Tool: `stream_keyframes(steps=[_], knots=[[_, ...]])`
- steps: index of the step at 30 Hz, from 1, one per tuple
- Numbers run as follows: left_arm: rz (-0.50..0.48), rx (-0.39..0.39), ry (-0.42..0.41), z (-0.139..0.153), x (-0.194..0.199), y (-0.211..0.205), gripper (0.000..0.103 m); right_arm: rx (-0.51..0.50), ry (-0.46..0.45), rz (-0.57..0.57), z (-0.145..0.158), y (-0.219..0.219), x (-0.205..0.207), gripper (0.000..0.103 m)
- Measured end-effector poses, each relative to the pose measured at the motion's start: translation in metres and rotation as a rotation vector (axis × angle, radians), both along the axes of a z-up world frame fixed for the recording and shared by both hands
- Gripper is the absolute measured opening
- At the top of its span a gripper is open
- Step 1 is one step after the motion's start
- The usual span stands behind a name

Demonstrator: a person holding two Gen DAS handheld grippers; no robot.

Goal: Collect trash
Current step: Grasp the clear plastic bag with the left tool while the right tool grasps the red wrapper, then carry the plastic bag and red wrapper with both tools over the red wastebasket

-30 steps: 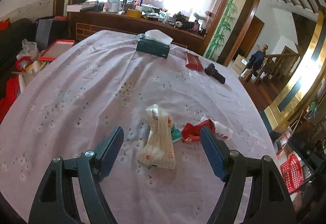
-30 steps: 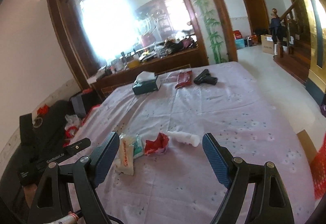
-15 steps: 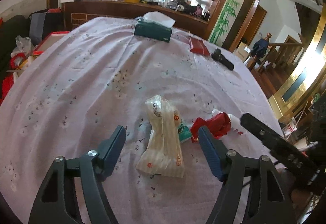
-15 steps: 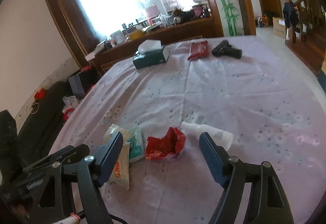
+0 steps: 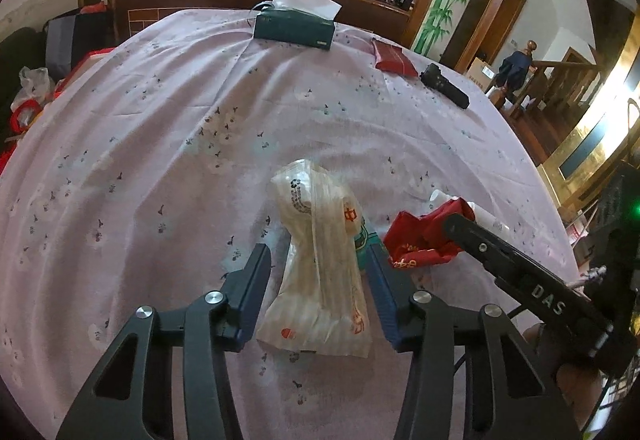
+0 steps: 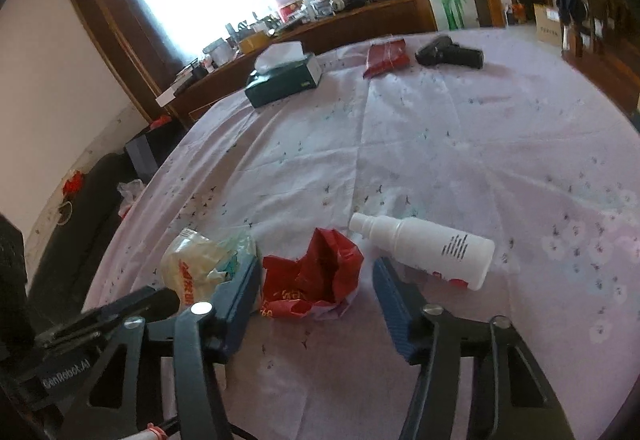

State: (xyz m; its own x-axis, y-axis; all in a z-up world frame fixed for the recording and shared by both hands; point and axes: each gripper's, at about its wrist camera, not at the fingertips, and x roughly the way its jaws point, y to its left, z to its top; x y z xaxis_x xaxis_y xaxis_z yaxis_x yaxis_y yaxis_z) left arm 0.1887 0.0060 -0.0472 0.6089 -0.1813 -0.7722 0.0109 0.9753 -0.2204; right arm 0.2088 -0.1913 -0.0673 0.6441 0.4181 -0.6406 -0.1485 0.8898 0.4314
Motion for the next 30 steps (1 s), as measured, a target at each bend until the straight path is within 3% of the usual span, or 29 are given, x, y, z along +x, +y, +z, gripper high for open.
stream_keyframes(steps=[3, 9, 11, 20, 30], knots=[[-0.002, -0.002, 0.008, -0.004, 0.002, -0.002, 0.044, 0.028, 0.039, 0.005, -0.009, -0.002, 0.006, 0.047], [0.007, 0.010, 0.015, -0.009, 0.006, -0.006, 0.028, -0.020, 0.049, 0.016, -0.014, 0.006, 0.005, 0.032], [0.000, -0.004, 0.007, -0.007, 0.005, -0.005, 0.013, -0.033, 0.041, 0.015, -0.014, 0.007, 0.003, 0.028], [0.003, -0.014, -0.048, 0.017, -0.019, -0.003, 0.011, -0.060, -0.020, -0.002, 0.003, 0.003, -0.018, 0.019], [-0.083, -0.039, -0.165, 0.070, -0.084, -0.030, 0.011, -0.125, -0.216, -0.098, 0.083, -0.016, -0.121, 0.019]])
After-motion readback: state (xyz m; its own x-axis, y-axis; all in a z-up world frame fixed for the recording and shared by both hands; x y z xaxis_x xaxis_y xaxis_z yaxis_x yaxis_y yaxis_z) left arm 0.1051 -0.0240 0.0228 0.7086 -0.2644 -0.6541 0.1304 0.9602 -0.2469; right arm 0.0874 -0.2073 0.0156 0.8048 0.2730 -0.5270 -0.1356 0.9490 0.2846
